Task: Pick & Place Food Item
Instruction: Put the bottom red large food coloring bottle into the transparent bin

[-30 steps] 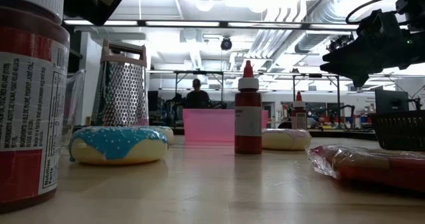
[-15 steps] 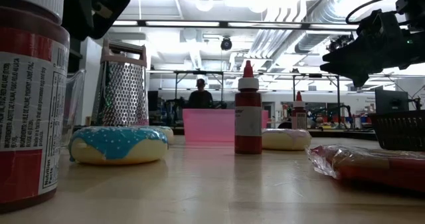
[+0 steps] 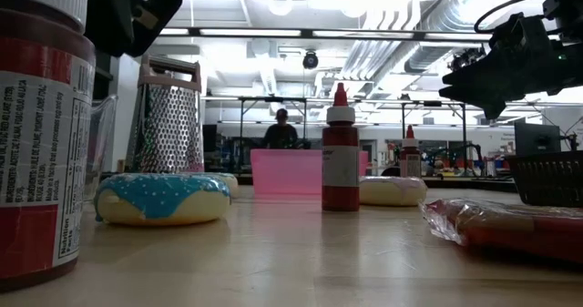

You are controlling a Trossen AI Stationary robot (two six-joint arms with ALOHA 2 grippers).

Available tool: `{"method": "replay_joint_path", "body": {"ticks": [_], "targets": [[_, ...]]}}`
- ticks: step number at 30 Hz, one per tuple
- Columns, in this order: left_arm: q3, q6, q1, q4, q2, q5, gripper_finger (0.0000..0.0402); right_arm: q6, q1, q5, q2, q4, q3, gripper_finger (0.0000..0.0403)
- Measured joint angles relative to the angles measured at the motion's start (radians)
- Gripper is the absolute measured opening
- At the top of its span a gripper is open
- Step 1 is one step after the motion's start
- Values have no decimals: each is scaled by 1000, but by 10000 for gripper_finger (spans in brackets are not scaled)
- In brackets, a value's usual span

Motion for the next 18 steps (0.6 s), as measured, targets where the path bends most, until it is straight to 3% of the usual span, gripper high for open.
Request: {"method": "replay_joint_path", "body": {"ticks": [18], "targets": [[0, 1, 0, -1, 0, -1, 176, 0, 0, 0, 0, 0, 0, 160]]}}
